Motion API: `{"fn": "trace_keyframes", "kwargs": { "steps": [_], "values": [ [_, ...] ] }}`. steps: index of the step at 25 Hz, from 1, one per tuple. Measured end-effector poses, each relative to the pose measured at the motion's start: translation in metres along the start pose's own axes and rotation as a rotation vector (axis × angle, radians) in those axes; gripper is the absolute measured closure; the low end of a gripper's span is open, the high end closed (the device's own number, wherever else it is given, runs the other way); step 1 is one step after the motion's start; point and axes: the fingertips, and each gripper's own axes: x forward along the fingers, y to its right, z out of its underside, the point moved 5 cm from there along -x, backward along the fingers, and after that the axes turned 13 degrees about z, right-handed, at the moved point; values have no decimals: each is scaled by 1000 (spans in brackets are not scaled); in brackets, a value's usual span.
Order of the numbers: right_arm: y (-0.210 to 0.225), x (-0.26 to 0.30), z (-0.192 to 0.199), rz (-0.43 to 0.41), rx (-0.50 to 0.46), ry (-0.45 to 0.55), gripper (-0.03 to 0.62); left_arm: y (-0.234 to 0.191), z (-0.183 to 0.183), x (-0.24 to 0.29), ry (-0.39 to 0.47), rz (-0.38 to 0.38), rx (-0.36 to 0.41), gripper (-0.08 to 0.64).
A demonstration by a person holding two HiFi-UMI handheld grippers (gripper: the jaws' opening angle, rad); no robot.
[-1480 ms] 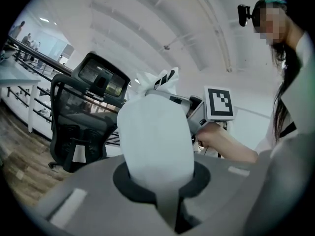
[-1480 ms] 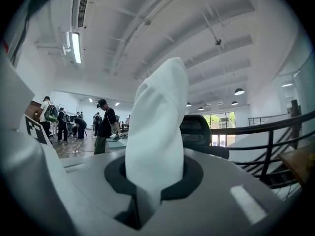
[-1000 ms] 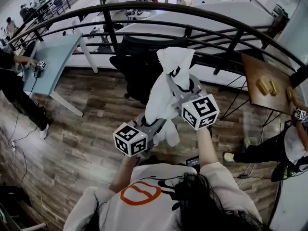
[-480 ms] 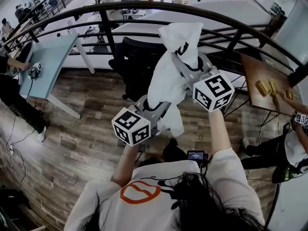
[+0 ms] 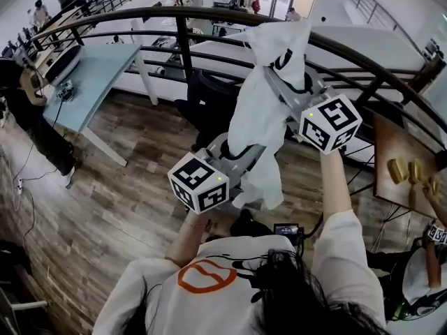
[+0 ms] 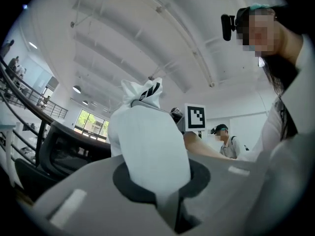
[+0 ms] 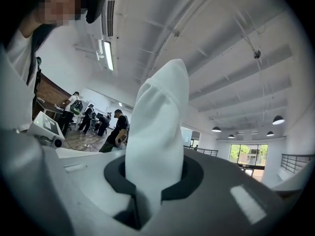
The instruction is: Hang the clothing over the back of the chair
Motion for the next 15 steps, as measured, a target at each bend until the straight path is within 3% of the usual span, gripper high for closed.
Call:
{"fn": "trace_keyframes", "kwargs": {
  "steps": [6, 15],
  "values": [
    [33, 42, 10, -125, 20, -30, 497, -21, -18, 25, 11, -73, 59, 405],
    [56, 94, 35, -373, -43, -106, 483, -52, -25, 43, 17, -153, 36, 391]
  ]
}}
